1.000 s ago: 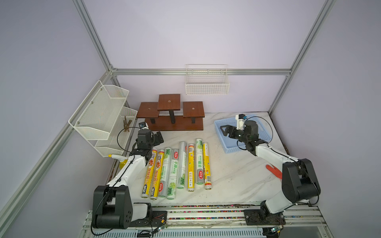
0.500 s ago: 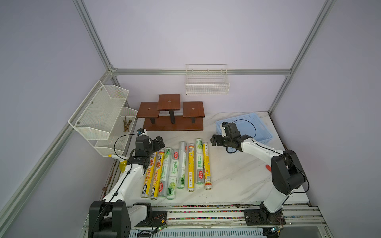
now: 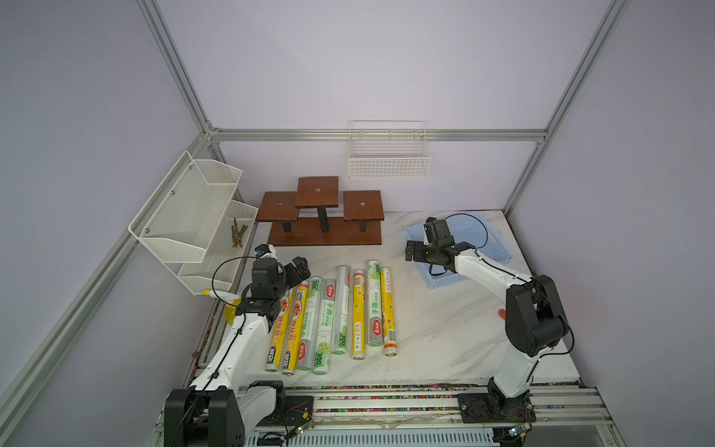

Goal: Put the plastic wrap into the basket
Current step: Adjust the basket at the center of the board.

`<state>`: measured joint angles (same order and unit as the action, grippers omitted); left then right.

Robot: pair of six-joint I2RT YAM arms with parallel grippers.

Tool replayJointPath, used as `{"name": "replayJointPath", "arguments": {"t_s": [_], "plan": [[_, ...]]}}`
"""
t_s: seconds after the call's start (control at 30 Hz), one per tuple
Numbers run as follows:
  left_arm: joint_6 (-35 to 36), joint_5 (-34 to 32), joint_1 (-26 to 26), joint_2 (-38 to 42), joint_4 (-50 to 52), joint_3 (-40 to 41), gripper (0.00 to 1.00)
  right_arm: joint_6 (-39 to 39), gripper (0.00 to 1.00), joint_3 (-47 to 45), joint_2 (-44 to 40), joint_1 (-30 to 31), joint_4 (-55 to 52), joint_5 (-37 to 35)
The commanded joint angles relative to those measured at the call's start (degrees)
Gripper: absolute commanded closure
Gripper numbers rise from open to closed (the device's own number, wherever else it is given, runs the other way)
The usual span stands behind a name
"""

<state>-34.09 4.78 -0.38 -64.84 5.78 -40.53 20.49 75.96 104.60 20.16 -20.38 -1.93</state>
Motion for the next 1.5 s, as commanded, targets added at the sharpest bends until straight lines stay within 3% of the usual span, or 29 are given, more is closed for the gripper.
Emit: {"name": "replayJointPath", "arguments": {"t_s": [0.0,0.2,0.33,0.5,0.57,0.67,0.83,0.97,1.17,1.3,1.47], "plan": [[-0.4,7.7,0.2,-1.0,0.0,-2.7,0.00,-2.2,0.01,-0.3,0.2,0.4,-5.7,4.9],[1.9,16.2,-2.5,-4.4,-1.8,-6.4,0.00,-6.3,0.02,-13.8,-10.3,2.0,-7.2,10.8],[5.1,18.2,-7.6,-10.2,-1.1,-11.8,0.00,-2.6,0.04,-26.7,-21.6,2.9,-7.9,12.1],[10.0,17.2,-16.5,-22.5,4.1,-24.4,0.00,7.9,0.04,-38.9,-39.1,2.8,-9.5,3.4],[10.9,18.1,-19.8,-28.4,5.2,-30.6,0.00,11.1,0.02,-41.1,-46.0,2.0,-9.6,-4.6],[12.0,17.7,-24.4,-38.6,9.9,-41.3,0.00,10.3,0.02,-39.0,-50.6,-6.2,-9.2,-6.1],[11.7,18.1,-29.5,-51.7,16.2,-56.4,0.00,7.5,0.00,-30.5,-43.4,-22.2,-6.8,0.0],[10.4,18.3,-32.0,-59.7,20.2,-65.1,0.00,10.0,0.02,-29.1,-34.6,-34.2,-1.0,10.7],[9.0,21.8,-34.2,-65.9,22.6,-71.2,0.00,8.9,0.02,-25.3,-23.4,-37.1,1.6,18.9],[8.0,24.6,-36.2,-66.3,22.3,-70.1,0.01,6.9,0.05,-24.7,-18.8,-36.9,6.4,29.6],[6.1,25.7,-39.7,-62.6,19.4,-64.3,0.05,4.6,0.06,-19.2,-11.7,-33.5,3.9,31.3]]}}
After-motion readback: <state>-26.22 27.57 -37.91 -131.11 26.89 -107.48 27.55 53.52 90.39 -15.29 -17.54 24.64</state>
